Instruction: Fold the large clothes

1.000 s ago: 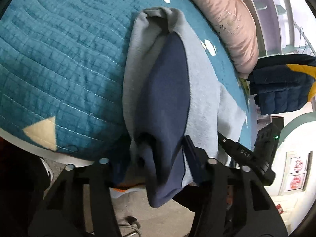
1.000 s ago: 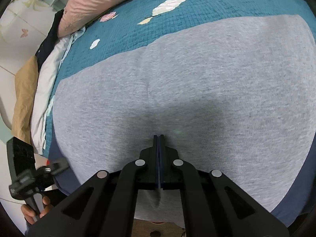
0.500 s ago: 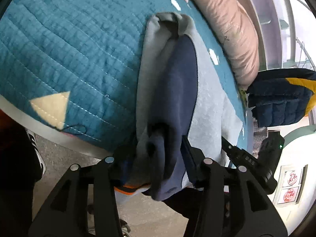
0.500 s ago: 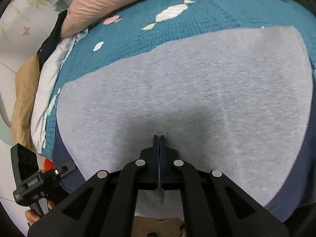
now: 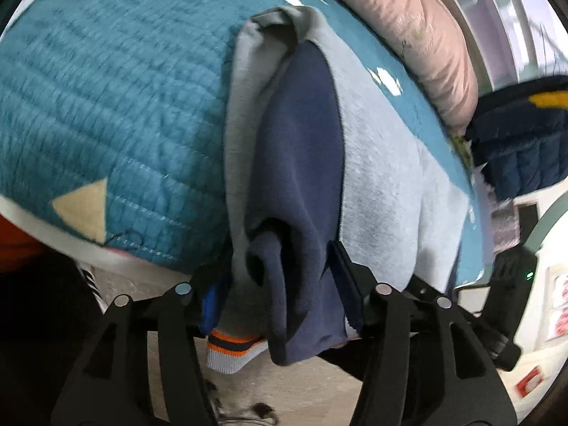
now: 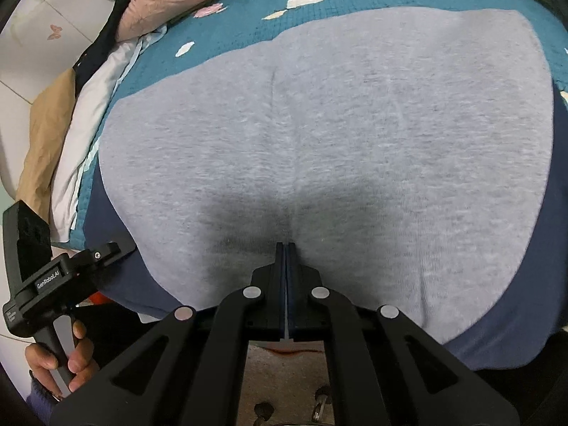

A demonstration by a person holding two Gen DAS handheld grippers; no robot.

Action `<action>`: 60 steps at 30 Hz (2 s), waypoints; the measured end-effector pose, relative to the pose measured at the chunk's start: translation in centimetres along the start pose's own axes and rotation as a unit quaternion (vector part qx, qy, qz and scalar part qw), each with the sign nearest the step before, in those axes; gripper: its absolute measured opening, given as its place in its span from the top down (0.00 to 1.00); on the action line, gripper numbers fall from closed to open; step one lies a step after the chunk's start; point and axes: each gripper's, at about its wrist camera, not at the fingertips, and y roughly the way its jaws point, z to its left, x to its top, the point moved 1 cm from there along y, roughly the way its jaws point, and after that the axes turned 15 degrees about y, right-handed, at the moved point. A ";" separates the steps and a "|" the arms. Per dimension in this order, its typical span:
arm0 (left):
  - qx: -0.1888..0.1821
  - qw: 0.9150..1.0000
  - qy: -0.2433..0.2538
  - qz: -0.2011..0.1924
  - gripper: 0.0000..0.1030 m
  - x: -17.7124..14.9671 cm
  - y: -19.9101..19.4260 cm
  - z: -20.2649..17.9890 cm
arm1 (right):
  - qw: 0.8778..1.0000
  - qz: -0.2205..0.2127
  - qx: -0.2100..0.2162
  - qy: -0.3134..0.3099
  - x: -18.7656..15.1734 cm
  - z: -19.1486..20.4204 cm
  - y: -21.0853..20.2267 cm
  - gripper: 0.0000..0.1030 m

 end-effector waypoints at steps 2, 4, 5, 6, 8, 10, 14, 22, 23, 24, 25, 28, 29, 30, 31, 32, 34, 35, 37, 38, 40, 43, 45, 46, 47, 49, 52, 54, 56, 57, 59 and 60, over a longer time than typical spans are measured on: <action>0.010 1.000 0.001 0.002 0.47 0.1 0.2 -0.3 | 1.000 0.000 0.004 0.005 0.0 -0.1 0.0 1.00; 0.017 1.000 0.003 0.004 0.49 0.1 0.1 -0.6 | 1.000 -0.001 0.004 0.003 -0.1 -0.1 -0.1 1.00; 0.020 1.000 0.010 0.005 0.56 0.1 0.0 -0.8 | 1.000 -0.002 0.004 0.002 -0.1 -0.1 -0.1 1.00; 0.019 1.000 0.015 0.004 0.60 0.1 -0.2 -1.0 | 1.000 -0.002 0.006 0.003 -0.1 -0.2 -0.1 1.00; 0.012 1.000 0.017 0.000 0.80 0.2 -0.6 -1.6 | 1.000 -0.001 0.006 0.004 -0.1 -0.1 -0.1 1.00; 0.015 1.000 0.019 -0.006 0.82 0.6 -1.4 -2.6 | 1.000 -0.002 0.002 -0.001 -0.1 0.0 -0.2 1.00; 0.020 0.998 0.048 -0.020 0.83 1.0 -3.0 -5.0 | 1.000 -0.002 0.006 0.003 0.0 0.0 -0.4 1.00; 0.017 0.995 0.086 -0.039 0.83 2.6 -5.5 -9.1 | 0.999 0.001 -0.031 -0.037 -1.7 0.8 -2.5 1.00; 0.013 0.995 0.093 -0.042 0.83 2.7 -5.8 -9.6 | 0.999 0.005 -0.033 -0.038 -2.0 0.6 -2.4 1.00; 0.011 0.994 0.100 -0.046 0.83 2.9 -6.1 -10.3 | 0.999 0.008 -0.026 -0.028 -2.2 0.2 -2.3 1.00; 0.007 0.993 0.111 -0.046 0.83 3.0 -6.2 -11.3 | 1.000 0.008 -0.021 -0.021 -2.3 -0.3 -1.9 1.00; -0.008 0.989 0.138 -0.047 0.83 3.3 -6.3 -13.8 | 1.000 0.008 -0.020 -0.020 -2.2 -1.2 -0.4 1.00; -0.007 0.988 0.150 -0.045 0.83 3.3 -6.1 -14.7 | 1.000 0.008 -0.020 -0.022 -2.1 -1.2 -0.1 1.00; -0.002 0.985 0.167 -0.044 0.83 3.2 -5.8 -15.8 | 1.000 0.008 -0.020 -0.020 -2.1 -1.2 0.0 1.00; 0.000 0.983 0.179 -0.044 0.83 3.2 -5.6 -16.8 | 1.000 0.009 -0.017 -0.016 -2.0 -1.3 -0.1 1.00; 0.000 0.982 0.184 -0.044 0.83 3.2 -5.4 -17.5 | 1.000 0.010 -0.012 -0.012 -2.0 -1.5 -0.2 1.00; -0.005 0.980 0.194 -0.043 0.83 3.3 -5.1 -18.7 | 1.000 0.007 0.009 0.004 -2.0 -2.1 -0.9 1.00; -0.003 0.979 0.200 -0.044 0.83 3.4 -4.9 -19.4 | 1.000 0.005 0.016 0.009 -1.9 -2.6 -1.4 1.00; -0.005 0.977 0.210 -0.043 0.83 3.6 -4.5 -20.7 | 1.000 -0.016 0.021 0.015 -2.1 -3.4 -3.3 0.98; -0.005 0.976 0.213 -0.042 0.83 3.7 -4.3 -21.1 | 0.999 -0.025 0.022 0.016 -2.2 -3.9 -4.1 0.97; -0.010 0.974 0.223 -0.038 0.83 3.8 -3.6 -22.6 | 0.999 -0.045 0.022 0.020 -2.3 -5.0 -6.0 0.97; -0.011 0.970 0.240 -0.031 0.83 3.5 -2.2 -24.6 | 0.997 -0.070 0.016 0.034 -2.0 -7.1 -8.1 0.97; -0.013 0.968 0.250 -0.023 0.83 3.4 -0.9 -26.0 | 0.995 -0.093 -0.007 0.037 -1.7 -8.8 -9.2 0.97; -0.014 0.966 0.257 -0.018 0.83 3.3 -0.2 -26.9 | 0.994 -0.098 -0.009 0.048 -1.7 -9.8 -9.5 0.97; -0.015 0.965 0.262 -0.014 0.83 3.2 0.5 -27.6 | 0.993 -0.096 -0.009 0.060 -1.6 -10.7 -9.7 0.97; -0.019 0.963 0.268 -0.005 0.83 3.2 2.1 -29.1 | 0.991 -0.103 -0.012 0.090 -1.4 -13.0 -10.3 0.97; -0.018 0.961 0.276 0.007 0.83 3.2 4.5 -30.8 | 0.988 -0.094 -0.001 0.119 -1.2 -15.5 -10.6 0.96; -0.017 0.961 0.274 0.014 0.83 3.3 6.2 -32.0 | 0.988 -0.088 0.001 0.127 -0.8 -16.9 -10.2 0.96; -0.018 0.960 0.278 0.020 0.83 3.2 7.4 -33.0 | 0.985 -0.084 0.010 0.148 -0.3 -18.4 -10.0 0.95; -0.017 0.959 0.282 0.023 0.83 3.2 8.0 -33.5 | 0.984 -0.080 0.017 0.160 -0.2 -19.5 -10.0 0.95; -0.015 0.956 0.293 0.024 0.83 3.2 8.8 -34.3 | 0.982 -0.078 0.025 0.171 -0.1 -20.1 -9.7 0.95; -0.016 0.954 0.297 0.028 0.83 3.1 9.4 -34.7 | 0.981 -0.076 0.032 0.175 0.0 -20.4 -9.6 0.95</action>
